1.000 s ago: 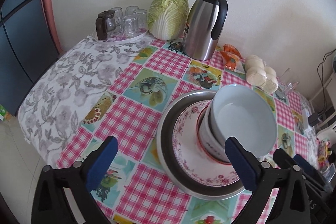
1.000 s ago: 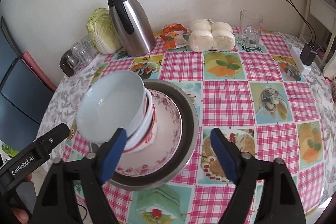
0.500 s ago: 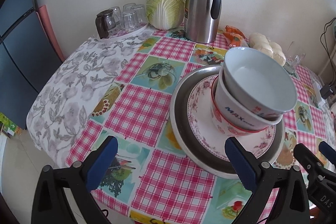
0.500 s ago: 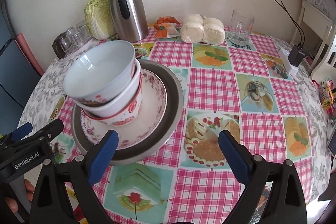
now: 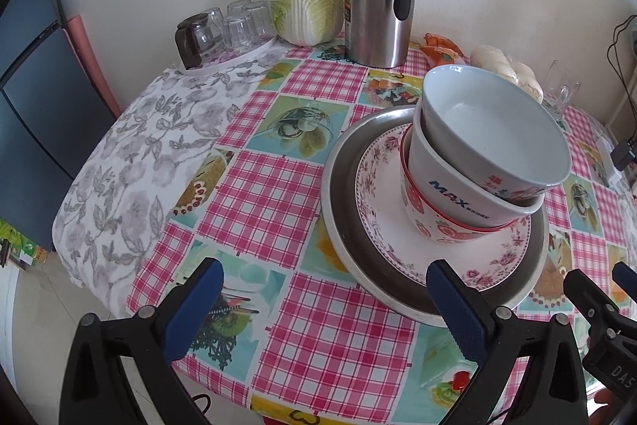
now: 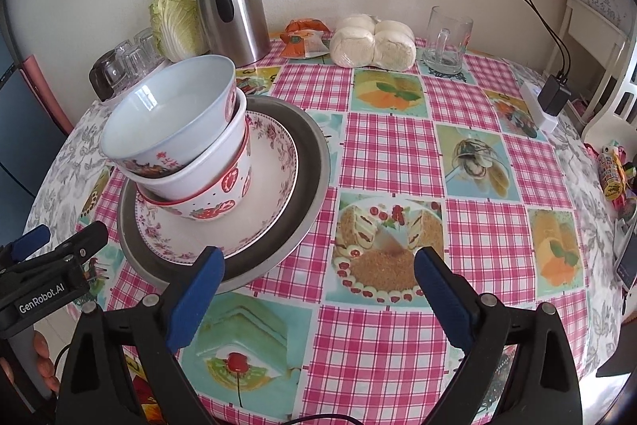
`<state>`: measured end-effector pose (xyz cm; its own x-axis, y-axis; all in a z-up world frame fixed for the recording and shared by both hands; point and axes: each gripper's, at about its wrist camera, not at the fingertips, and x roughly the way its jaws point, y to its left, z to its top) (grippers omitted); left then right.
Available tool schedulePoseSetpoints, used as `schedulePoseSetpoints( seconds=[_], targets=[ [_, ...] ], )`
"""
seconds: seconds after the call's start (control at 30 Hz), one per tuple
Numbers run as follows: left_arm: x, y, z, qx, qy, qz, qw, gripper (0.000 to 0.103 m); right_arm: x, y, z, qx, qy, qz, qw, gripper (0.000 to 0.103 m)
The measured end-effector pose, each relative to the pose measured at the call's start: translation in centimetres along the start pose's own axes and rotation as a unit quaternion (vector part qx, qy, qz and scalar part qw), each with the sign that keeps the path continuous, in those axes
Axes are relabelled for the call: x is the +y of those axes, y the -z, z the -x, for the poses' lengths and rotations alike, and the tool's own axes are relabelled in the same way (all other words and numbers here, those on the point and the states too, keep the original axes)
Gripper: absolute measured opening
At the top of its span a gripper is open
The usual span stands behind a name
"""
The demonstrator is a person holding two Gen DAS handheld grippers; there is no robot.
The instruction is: Organize plates and bowls
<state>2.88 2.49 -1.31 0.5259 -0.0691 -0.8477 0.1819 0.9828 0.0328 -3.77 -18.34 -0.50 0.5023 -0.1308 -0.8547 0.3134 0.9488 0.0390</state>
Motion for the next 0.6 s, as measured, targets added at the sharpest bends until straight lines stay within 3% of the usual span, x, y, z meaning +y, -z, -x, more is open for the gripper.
schedulePoseSetpoints(
  seconds=[0.6],
  targets=[
    [-0.62,0.16,-0.43,0.011,0.003,-0.005,0.9999,0.103,-0.79,0.02,-0.44,0.015,0.005,-0.013,1.000,0.096]
  ],
)
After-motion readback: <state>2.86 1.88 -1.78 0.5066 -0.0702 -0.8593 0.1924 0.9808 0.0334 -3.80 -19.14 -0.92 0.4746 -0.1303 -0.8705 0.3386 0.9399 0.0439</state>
